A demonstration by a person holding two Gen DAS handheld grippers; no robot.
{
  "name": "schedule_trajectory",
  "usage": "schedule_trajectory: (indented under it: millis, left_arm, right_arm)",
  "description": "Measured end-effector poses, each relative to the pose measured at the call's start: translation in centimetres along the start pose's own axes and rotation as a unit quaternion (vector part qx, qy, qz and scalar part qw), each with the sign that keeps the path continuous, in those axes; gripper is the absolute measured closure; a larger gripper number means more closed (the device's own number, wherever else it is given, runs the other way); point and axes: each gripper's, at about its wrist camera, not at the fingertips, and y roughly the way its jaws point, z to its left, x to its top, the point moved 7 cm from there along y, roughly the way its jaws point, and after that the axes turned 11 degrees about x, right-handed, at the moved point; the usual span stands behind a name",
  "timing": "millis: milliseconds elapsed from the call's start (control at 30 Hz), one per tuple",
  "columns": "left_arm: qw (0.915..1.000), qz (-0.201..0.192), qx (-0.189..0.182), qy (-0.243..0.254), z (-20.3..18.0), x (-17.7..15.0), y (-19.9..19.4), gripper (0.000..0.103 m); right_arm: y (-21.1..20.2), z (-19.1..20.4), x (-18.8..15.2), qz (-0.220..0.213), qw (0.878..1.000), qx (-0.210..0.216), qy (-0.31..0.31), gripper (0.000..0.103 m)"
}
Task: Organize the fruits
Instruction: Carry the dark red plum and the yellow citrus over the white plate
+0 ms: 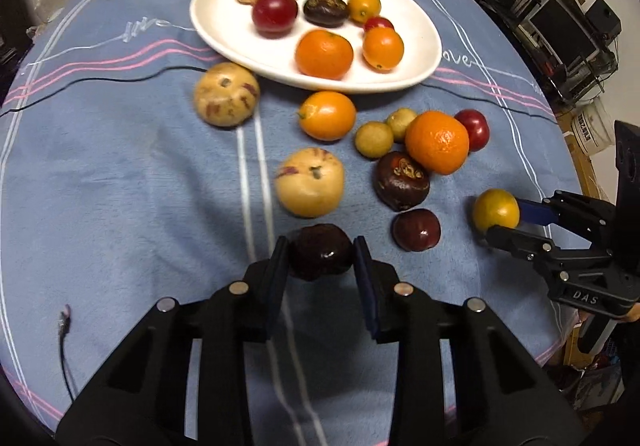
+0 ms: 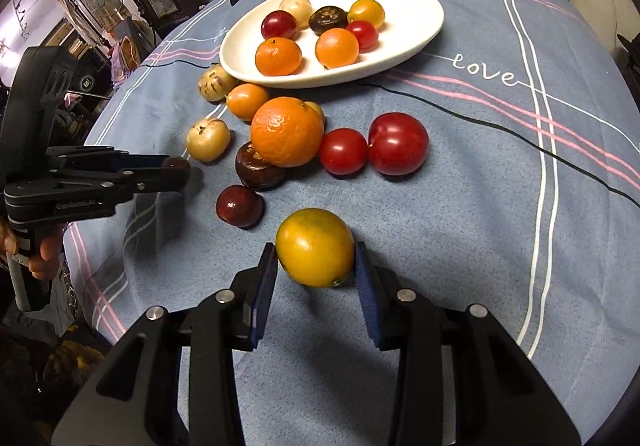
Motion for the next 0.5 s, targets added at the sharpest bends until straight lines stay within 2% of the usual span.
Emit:
schedule_trajectory:
  millis: [200,300,500]
  left_arm:
    - [0.9991,-0.042,0.007,-0.008,1.6,2.3,-3.0,0.070]
    - [0.9974,-0.070,0.017,0.004,1.4,4.6,-4.7,0.070]
    - [0.9925,-0.116,0.031,0.025,0.4,10.0,-6.8,0.070]
  right_arm:
    - [-1.7,0.6,1.5,-0.023,1.000,0.002,-0.007,0.064]
    - [-3.1,1.4,3.5,-0.045,0.999,0.001,-0.023,0.064]
    - [-6.1,3.1,9.7,-0.103,0.993,0.006,-0.052,0.064]
